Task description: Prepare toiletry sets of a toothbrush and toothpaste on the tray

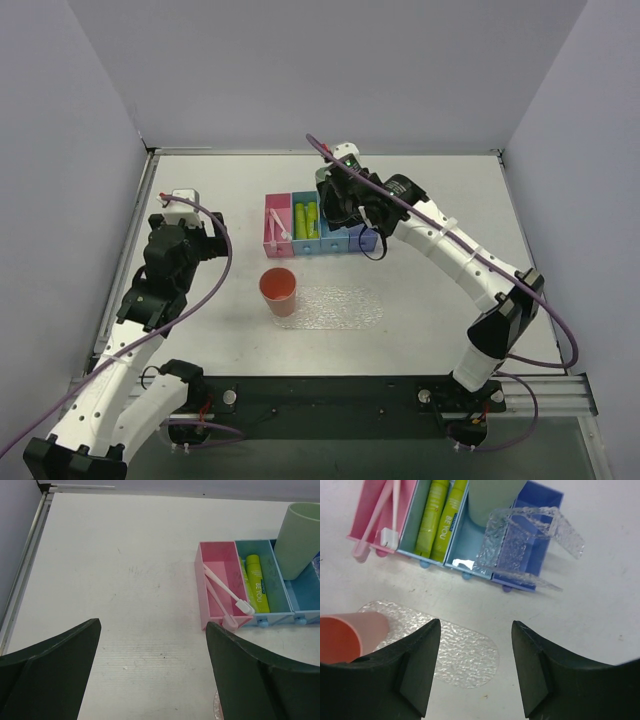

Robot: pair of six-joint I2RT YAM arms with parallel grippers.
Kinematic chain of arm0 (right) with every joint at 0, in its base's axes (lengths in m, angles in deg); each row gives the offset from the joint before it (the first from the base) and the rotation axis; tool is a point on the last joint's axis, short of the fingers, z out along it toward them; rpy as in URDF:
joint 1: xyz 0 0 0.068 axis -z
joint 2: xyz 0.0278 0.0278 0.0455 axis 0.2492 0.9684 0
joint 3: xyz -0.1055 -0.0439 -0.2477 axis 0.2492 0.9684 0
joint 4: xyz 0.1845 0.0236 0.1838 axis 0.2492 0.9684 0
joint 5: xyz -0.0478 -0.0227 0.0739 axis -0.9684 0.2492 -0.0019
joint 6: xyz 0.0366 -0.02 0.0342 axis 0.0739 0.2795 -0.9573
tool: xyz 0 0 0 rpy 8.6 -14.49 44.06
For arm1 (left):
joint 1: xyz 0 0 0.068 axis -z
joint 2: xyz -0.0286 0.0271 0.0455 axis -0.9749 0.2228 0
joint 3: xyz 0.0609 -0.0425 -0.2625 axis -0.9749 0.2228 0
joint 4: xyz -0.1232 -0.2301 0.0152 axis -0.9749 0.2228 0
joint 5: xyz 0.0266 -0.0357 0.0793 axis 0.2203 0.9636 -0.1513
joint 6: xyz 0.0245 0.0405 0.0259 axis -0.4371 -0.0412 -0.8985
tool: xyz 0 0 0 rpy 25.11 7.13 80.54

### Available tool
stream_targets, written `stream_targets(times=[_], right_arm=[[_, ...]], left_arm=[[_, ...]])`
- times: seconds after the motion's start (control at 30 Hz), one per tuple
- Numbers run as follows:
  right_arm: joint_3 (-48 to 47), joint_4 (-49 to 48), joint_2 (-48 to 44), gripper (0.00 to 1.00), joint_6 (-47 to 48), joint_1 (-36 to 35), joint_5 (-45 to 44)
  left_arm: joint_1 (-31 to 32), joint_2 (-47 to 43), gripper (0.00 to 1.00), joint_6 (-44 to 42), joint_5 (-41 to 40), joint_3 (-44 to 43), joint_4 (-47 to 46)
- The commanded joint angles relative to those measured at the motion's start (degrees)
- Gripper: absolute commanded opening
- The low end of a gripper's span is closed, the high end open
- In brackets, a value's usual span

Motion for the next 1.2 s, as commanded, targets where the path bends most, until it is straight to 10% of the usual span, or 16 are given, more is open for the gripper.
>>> stream_targets(times=[0.0,0.7,1.17], right_arm=[[-3.92,2.53,3.52,0.54,6.3,1.28,-10.51],[-15.7,0.77,22.51,0.42,5.86,2.43,-10.24],[-4.37,-9.68,13.9,0.42,17.19,6.03,-16.14]], left_arm=[[0.17,0.25,0.97,-0.49,1.48,-1.57,-2.78],[0.17,1.3,0.98,-0.32,3.42,-1.92,-2.52],[0.35,1.39,0.97,-0.32,3.51,-2.01,-2.17]])
